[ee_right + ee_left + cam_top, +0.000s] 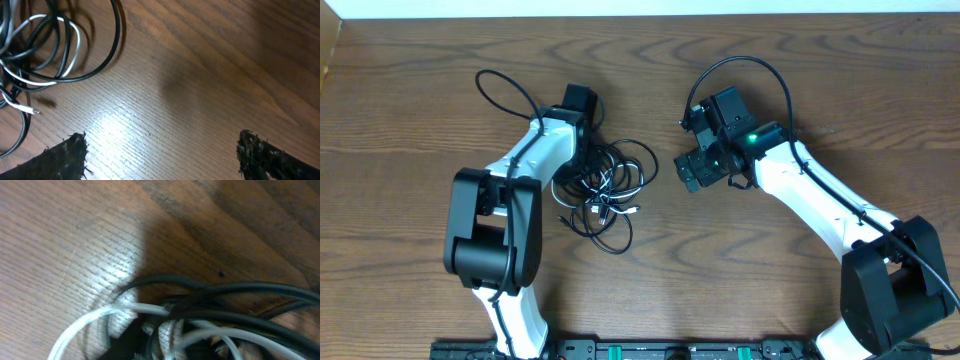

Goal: Untangle cables

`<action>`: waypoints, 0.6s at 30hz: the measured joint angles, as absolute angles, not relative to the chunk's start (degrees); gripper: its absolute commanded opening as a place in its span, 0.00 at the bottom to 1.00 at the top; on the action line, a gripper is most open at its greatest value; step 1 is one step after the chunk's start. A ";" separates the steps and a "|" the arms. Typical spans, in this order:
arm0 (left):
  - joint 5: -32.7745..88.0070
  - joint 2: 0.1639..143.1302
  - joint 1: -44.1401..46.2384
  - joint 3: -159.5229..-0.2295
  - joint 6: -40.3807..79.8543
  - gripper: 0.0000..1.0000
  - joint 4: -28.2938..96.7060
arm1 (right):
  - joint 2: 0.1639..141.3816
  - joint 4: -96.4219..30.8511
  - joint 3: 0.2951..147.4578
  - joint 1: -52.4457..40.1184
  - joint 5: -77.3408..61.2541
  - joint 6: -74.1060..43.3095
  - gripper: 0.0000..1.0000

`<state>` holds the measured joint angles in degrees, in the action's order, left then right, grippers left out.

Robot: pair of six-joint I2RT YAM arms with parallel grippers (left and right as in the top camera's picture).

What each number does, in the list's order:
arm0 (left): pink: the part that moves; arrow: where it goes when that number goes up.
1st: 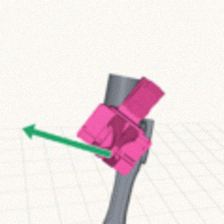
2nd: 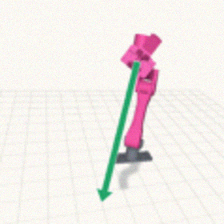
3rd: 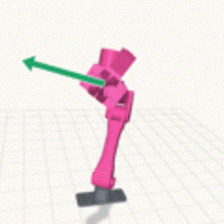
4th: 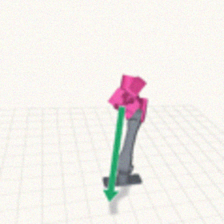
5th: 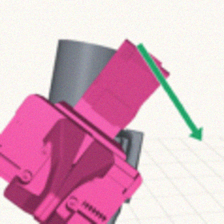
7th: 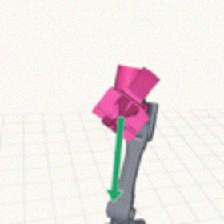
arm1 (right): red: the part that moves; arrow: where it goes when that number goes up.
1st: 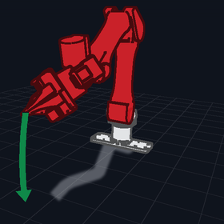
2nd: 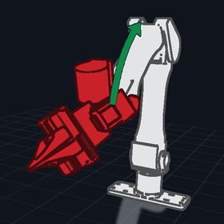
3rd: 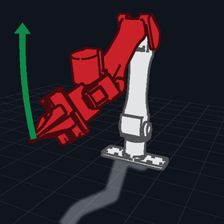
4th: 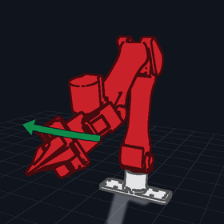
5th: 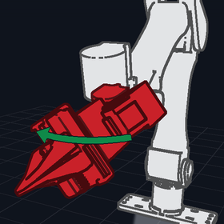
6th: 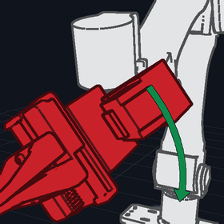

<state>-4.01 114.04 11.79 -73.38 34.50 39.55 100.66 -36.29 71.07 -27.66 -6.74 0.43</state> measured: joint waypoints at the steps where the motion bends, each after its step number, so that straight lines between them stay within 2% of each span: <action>1: -4.62 114.17 12.03 -73.56 34.37 0.08 39.83 | 100.66 -36.27 71.07 -27.66 -6.74 0.43 0.93; 5: -3.86 114.10 11.92 -73.91 33.74 0.07 40.32 | 100.66 -36.27 71.05 -27.66 -6.74 0.43 0.93; 9: 2.79 111.66 11.81 -73.91 32.08 0.07 40.21 | 100.66 -36.21 71.07 -27.66 -6.74 0.43 0.93; 18: 9.17 85.25 12.16 -74.76 31.22 0.08 38.57 | 100.66 -34.87 71.05 -26.81 -10.68 -5.06 0.97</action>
<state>9.17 85.25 12.16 -74.76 31.22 38.57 100.66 -34.87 71.05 -26.81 -10.68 -5.06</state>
